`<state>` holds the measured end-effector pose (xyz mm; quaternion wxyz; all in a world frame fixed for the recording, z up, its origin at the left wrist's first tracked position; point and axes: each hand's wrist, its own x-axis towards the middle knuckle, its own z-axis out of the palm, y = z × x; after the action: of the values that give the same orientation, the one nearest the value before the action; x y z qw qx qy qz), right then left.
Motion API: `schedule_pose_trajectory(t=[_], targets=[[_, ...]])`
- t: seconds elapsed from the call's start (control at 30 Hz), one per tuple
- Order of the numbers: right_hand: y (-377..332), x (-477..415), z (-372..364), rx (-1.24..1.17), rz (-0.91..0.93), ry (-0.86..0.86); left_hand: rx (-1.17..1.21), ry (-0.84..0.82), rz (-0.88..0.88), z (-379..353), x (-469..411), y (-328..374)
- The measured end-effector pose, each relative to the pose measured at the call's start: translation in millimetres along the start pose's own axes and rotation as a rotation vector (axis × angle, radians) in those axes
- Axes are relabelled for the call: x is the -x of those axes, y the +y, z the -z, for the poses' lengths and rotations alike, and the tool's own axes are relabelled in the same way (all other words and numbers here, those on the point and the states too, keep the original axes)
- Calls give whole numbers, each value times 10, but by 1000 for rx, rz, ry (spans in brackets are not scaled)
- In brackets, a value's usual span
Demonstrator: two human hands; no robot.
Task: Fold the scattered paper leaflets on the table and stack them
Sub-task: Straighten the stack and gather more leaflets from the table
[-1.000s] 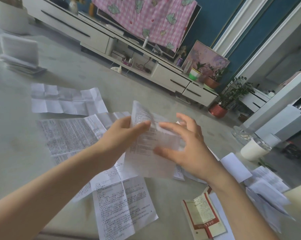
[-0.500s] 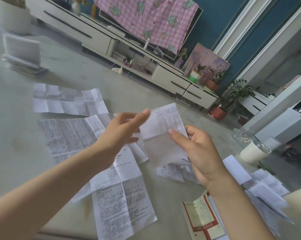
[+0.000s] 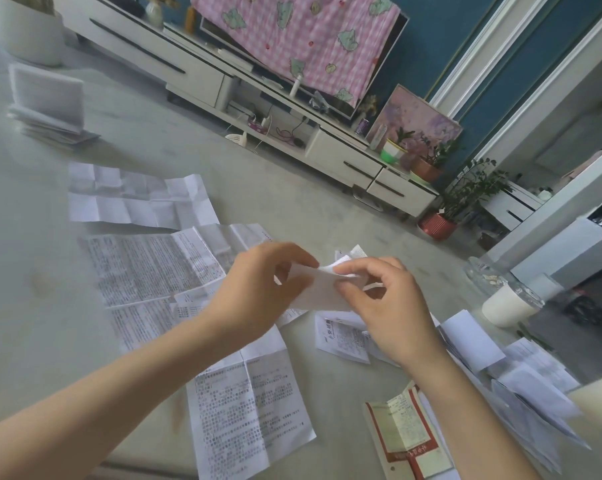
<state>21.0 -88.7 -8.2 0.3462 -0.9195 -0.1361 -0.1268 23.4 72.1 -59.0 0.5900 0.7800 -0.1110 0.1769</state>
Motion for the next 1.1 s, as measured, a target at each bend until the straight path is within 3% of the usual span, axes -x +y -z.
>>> schedule_pose_trajectory(t=[0.13,0.27,0.37,0.43,0.5,0.63,0.8,0.93,1.1], targets=[[8,-19,75,34,16,-6,-121,22,-109,-11,27,-1],[51,-81,181,-126,-48,48,-135,55,-61,12,14,-26],[149,-211,259,-263,-210,86,-102,52,1,19,-10,-25],[228,-290,249,-282,-366,17,-103,34,37,20,-11,-22],[348,-325,181,-85,-450,-104,-116,11,55,14,-10,-28],[526,-209,18,525,-349,-307,-142,-8,69,22,-6,-28],[552,-40,-119,854,-288,-356,-152,-21,85,31,-15,-18],[497,46,-189,947,-243,-297,-145,-27,98,37,-12,-1],[436,16,-138,731,-207,-164,-144,-14,104,39,-24,-3]])
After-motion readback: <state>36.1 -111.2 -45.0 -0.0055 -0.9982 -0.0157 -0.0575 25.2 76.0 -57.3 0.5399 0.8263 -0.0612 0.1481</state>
